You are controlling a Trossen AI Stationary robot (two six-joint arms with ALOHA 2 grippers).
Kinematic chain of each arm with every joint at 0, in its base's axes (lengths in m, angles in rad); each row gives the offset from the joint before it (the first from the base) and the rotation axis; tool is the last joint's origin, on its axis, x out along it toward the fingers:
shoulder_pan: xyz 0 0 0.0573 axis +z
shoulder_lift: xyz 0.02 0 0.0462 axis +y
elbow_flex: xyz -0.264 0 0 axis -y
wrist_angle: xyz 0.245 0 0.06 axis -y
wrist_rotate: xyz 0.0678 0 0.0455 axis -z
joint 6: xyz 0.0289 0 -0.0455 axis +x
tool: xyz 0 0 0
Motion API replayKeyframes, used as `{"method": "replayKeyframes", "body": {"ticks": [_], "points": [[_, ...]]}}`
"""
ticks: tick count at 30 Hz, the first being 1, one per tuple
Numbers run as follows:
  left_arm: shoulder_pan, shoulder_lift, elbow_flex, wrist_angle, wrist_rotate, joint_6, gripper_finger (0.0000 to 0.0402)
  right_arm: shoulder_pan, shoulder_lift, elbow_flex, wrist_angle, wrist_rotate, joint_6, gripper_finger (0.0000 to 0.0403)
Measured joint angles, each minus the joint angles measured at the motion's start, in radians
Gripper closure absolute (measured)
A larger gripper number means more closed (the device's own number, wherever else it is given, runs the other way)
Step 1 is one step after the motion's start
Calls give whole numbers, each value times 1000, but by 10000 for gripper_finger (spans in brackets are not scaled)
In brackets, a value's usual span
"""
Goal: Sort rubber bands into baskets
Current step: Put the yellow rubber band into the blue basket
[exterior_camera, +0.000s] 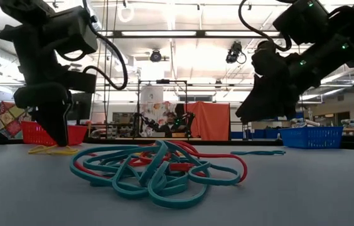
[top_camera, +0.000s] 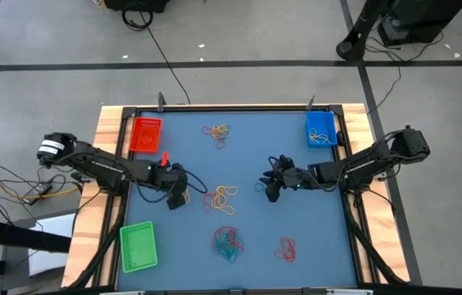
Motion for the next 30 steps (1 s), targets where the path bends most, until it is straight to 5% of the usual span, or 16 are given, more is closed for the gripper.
{"method": "replayKeyframes", "body": {"ticks": [11,30], "points": [[1,71,1,139,136,76,391,11,-2,0,39,-63,-17,254],[1,69,2,654,-50,314,399,12,-1,0,282,-52,-129,254]]}}
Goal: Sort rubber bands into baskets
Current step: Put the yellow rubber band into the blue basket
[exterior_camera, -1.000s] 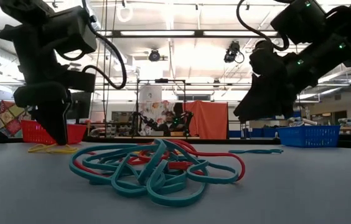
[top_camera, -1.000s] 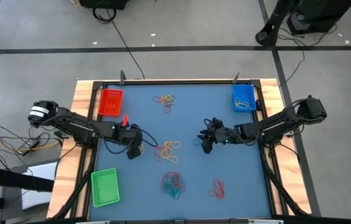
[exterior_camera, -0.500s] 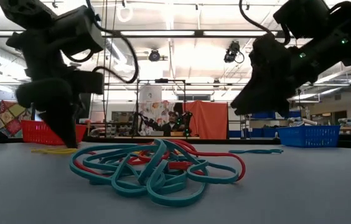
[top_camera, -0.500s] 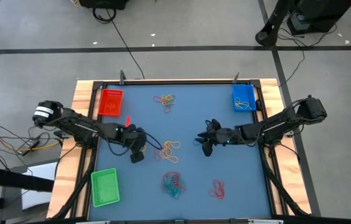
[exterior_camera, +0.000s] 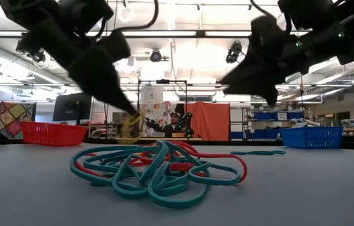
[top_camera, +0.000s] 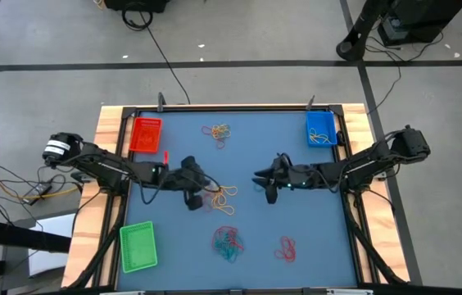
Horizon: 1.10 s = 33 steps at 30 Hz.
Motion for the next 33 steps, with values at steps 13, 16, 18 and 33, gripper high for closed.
{"method": "replayKeyframes", "body": {"ticks": [13,16,18,33], "points": [[1,72,1,310,-43,58,399,0,193,161,56,-23,-51,231],[1,99,1,335,-54,82,399,-2,278,227,53,-41,-77,228],[2,111,0,344,-60,82,399,-1,315,264,54,-48,-88,229],[-16,114,-2,350,-59,73,399,-1,443,357,53,-61,-102,299]]}}
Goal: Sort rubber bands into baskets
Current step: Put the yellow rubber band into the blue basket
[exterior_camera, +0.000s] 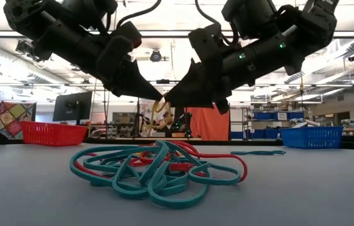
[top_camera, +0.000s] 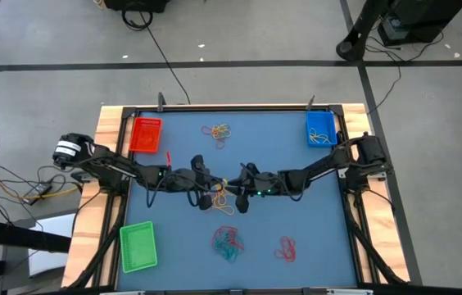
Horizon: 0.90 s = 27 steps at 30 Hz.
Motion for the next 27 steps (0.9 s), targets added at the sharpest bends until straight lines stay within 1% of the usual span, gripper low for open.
{"method": "replayKeyframes", "body": {"ticks": [4,5,6,10,15,19,23,27], "points": [[0,0,0,2,0,-1,399,-1,-7,0,-1,-11,-24,372],[0,0,0,3,0,-2,399,-2,-11,0,-4,-16,-36,386],[0,0,0,2,2,-2,399,-4,-12,0,-1,-18,-46,392],[0,0,0,1,18,-21,396,-6,-39,0,-40,-7,-48,395],[0,0,0,-9,27,-41,378,-5,-94,0,-144,69,-50,398],[-4,0,0,-44,88,-77,362,2,-154,0,-308,165,-51,399],[-11,0,0,-59,92,-73,348,15,-210,0,-474,278,-24,400],[-11,0,0,-57,86,-66,337,16,-278,0,-639,357,14,400]]}}
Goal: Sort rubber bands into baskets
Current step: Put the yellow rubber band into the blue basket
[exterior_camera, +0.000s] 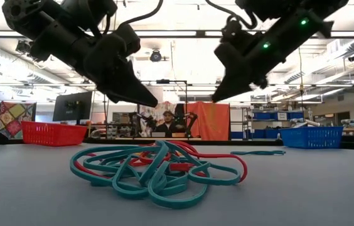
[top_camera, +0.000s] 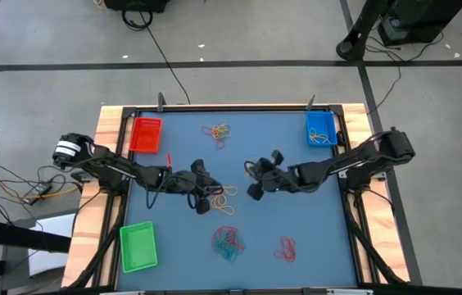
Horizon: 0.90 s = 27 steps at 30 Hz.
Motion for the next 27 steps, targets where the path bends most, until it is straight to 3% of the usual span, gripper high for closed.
{"method": "replayKeyframes", "body": {"ticks": [8,11,15,20,23,27], "points": [[0,0,0,-3,-4,22,334,-32,-216,0,-377,102,98,400],[0,0,0,2,-24,38,334,-56,-285,0,-550,187,180,400],[0,0,0,3,-34,39,335,-98,-334,0,-813,278,348,400],[-2,5,0,-4,-33,41,335,-166,-334,-5,-1098,310,604,400],[-2,14,0,-12,-17,43,335,-214,-329,-36,-1168,313,694,400],[-2,25,0,-10,-17,44,335,-291,-329,-94,-1165,341,684,399]]}}
